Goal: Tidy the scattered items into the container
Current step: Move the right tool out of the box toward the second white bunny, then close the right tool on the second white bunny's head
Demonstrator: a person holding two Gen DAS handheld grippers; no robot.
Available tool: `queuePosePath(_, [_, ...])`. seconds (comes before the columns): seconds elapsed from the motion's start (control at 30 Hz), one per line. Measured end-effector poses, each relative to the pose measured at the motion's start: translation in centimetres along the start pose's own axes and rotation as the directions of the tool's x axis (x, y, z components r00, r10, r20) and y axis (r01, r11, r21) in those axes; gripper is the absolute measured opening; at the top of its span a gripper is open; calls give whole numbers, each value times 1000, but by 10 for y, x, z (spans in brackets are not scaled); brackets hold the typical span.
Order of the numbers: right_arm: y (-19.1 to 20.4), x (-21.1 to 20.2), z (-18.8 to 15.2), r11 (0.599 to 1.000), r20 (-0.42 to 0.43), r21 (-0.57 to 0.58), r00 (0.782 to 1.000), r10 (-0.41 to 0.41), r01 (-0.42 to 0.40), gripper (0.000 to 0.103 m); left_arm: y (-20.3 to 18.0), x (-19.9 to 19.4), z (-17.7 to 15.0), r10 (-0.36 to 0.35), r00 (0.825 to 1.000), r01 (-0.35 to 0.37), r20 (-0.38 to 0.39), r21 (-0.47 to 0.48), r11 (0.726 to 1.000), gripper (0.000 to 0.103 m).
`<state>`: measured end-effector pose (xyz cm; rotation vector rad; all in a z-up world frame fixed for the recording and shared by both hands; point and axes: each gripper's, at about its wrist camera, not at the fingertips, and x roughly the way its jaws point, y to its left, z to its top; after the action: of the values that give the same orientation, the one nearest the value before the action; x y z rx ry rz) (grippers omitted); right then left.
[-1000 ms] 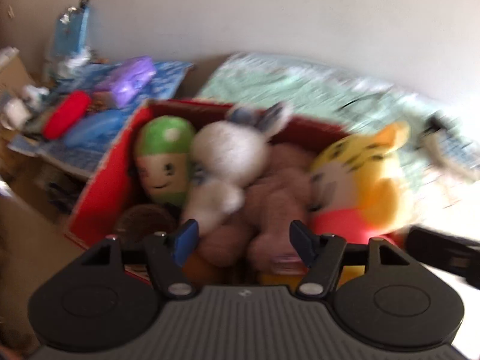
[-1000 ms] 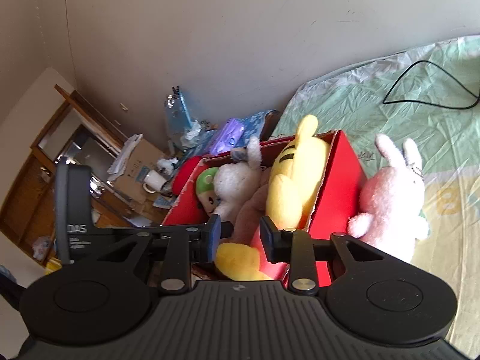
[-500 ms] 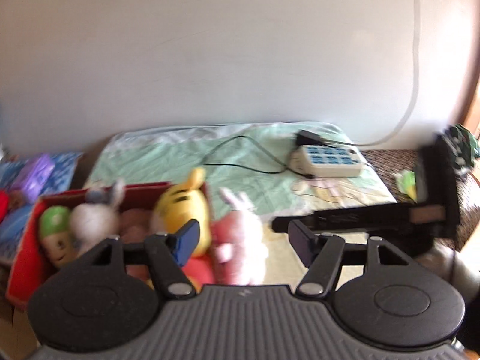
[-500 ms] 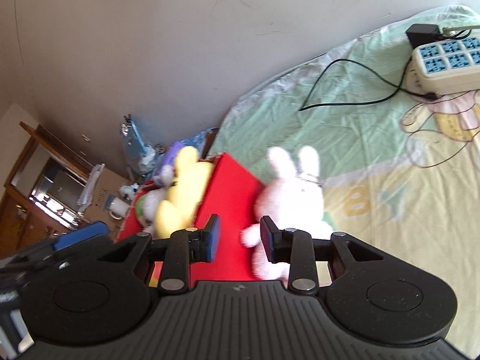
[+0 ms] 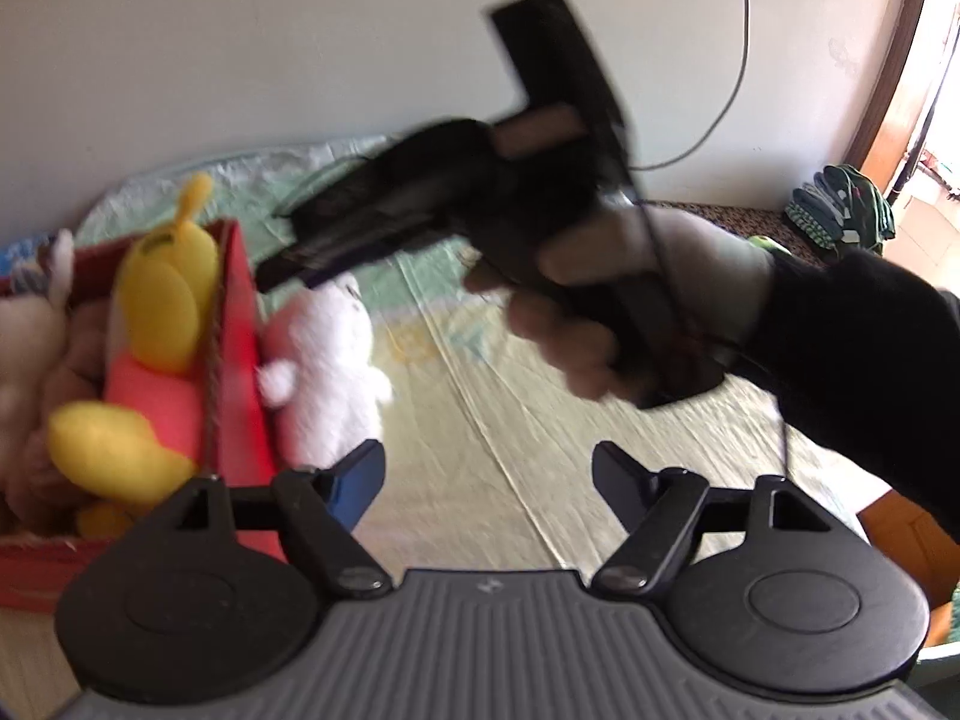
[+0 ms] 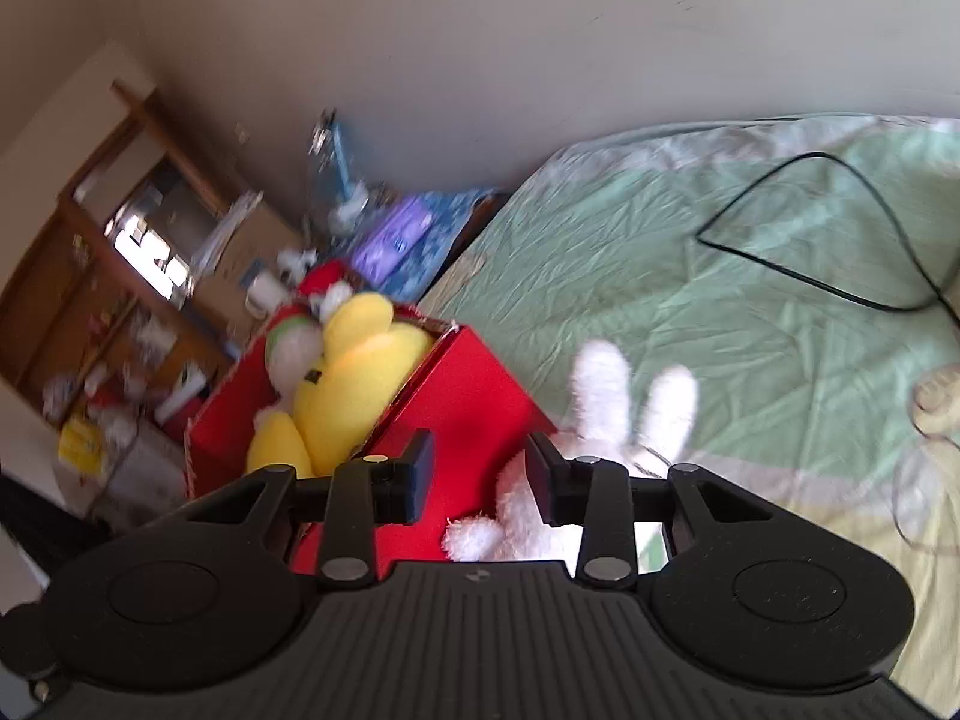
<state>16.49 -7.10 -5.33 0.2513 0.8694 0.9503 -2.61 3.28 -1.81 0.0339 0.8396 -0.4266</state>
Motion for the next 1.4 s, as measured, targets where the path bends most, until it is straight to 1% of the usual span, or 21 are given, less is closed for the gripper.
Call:
queuePosePath(0.03, [2, 8, 1, 1000, -15, -27, 1000, -8, 8, 37, -3, 3, -2, -3, 1000, 3, -12, 5, 1000, 79])
queuePosePath(0.1, [5, 19, -1, 995, -36, -87, 998, -47, 44, 36, -9, 10, -6, -2, 1000, 2, -30, 9, 1000, 83])
queuePosePath(0.13, [6, 21, -3, 992, -35, -114, 997, -62, 58, 35, -10, 14, -7, -4, 999, 4, -43, 7, 1000, 87])
queuePosePath(0.17, [5, 21, -6, 990, -29, -132, 998, -61, 57, 35, -11, 17, -8, -8, 999, 8, -53, 3, 1000, 87])
queuePosePath(0.2, [4, 18, -9, 989, -24, -140, 998, -56, 52, 33, -11, 19, -10, -13, 998, 13, -57, -1, 1000, 87])
queuePosePath(0.27, [1, 10, -16, 987, -12, -151, 998, -60, 58, 33, -11, 22, -10, -14, 998, 13, -64, -6, 1000, 90])
queuePosePath(0.37, [-8, -9, -25, 984, 10, -142, 994, -105, 105, 33, -6, 20, -7, -7, 999, 7, -46, -10, 1000, 90])
queuePosePath(0.47, [-22, -27, -35, 986, 8, -102, 992, -129, 129, 33, -2, 21, 3, 4, 1000, -4, -17, -16, 1000, 91])
queuePosePath(0.6, [-39, -40, -50, 982, -14, -53, 983, -184, 183, 36, -4, 31, 25, 48, 998, -48, 29, -5, 999, 91])
queuePosePath(0.73, [-51, -52, -60, 980, -2, 30, 981, -195, 195, 39, -2, 47, 46, 55, 997, -53, 49, -39, 998, 91])
queuePosePath(0.8, [-53, -58, -65, 978, 4, 60, 980, -200, 200, 39, -1, 54, 51, 44, 997, -41, 63, -41, 998, 96])
queuePosePath(0.83, [-56, -61, -67, 977, 13, 82, 980, -197, 196, 40, 0, 59, 52, 40, 997, -38, 61, -43, 998, 97])
queuePosePath(0.87, [-59, -66, -68, 977, 22, 109, 982, -188, 185, 41, 1, 65, 50, 47, 998, -44, 45, -56, 997, 95])
queuePosePath(0.9, [-62, -70, -69, 976, 28, 135, 984, -177, 172, 41, 3, 71, 50, 32, 999, -30, 26, -77, 997, 93])
queuePosePath(0.97, [-68, -78, -72, 971, 37, 176, 985, -169, 160, 41, 7, 76, 46, -52, 999, 53, 14, -112, 992, 92])
queuePosePath(1.0, [-70, -82, -73, 967, 42, 197, 985, -170, 159, 43, 5, 76, 42, -63, 998, 65, 17, -118, 991, 92])
queuePosePath(1.1, [-79, -92, -74, 950, 59, 293, 989, -134, 111, 47, 0, 84, 36, -33, 999, 33, 0, -116, 993, 93])
queuePosePath(1.17, [-80, -95, -74, 942, 71, 325, 991, -116, 87, 47, 0, 91, 32, -16, 1000, 13, -26, -117, 993, 93])
queuePosePath(1.23, [-79, -94, -73, 937, 69, 337, 991, -118, 89, 49, 2, 99, 29, -16, 999, 9, -51, -137, 991, 93])
queuePosePath(1.3, [-82, -90, -73, 932, 64, 354, 992, -112, 82, 53, 7, 107, 30, -23, 997, 12, -68, -165, 986, 93])
queuePosePath(1.4, [-93, -84, -74, 905, 62, 422, 993, -98, 63, 58, 15, 111, 36, -6, 998, -8, -65, -213, 977, 93])
